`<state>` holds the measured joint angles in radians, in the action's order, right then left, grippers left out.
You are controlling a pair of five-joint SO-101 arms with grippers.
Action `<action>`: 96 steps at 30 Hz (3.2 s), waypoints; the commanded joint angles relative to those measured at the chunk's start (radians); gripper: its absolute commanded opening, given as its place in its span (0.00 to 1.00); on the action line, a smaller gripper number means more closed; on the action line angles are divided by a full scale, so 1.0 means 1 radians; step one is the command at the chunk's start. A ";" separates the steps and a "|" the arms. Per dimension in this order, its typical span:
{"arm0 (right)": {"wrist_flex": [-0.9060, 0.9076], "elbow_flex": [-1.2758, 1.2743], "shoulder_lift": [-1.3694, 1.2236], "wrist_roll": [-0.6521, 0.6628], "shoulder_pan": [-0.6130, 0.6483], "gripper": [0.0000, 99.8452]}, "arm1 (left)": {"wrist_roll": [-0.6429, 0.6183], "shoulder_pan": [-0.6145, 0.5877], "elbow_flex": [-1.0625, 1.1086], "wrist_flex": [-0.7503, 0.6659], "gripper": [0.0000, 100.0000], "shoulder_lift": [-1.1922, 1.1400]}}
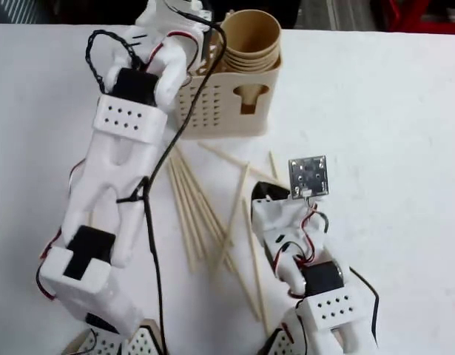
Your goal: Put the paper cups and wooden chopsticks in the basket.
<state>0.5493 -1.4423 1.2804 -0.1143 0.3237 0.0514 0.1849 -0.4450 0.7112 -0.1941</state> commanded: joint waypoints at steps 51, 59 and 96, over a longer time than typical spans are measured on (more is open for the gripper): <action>-0.025 -0.020 0.013 0.077 0.008 0.02 | 0.235 -0.193 -0.040 1.062 0.18 0.236; -0.025 -0.020 0.013 0.077 0.008 0.02 | 0.244 -0.188 -0.003 1.073 0.18 0.251; -0.025 -0.020 0.013 0.077 0.010 0.02 | 0.361 -0.266 0.885 0.301 0.19 0.206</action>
<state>0.5432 -1.4699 1.2804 -0.0468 0.3237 0.3920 -0.0468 0.5892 1.0058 0.1573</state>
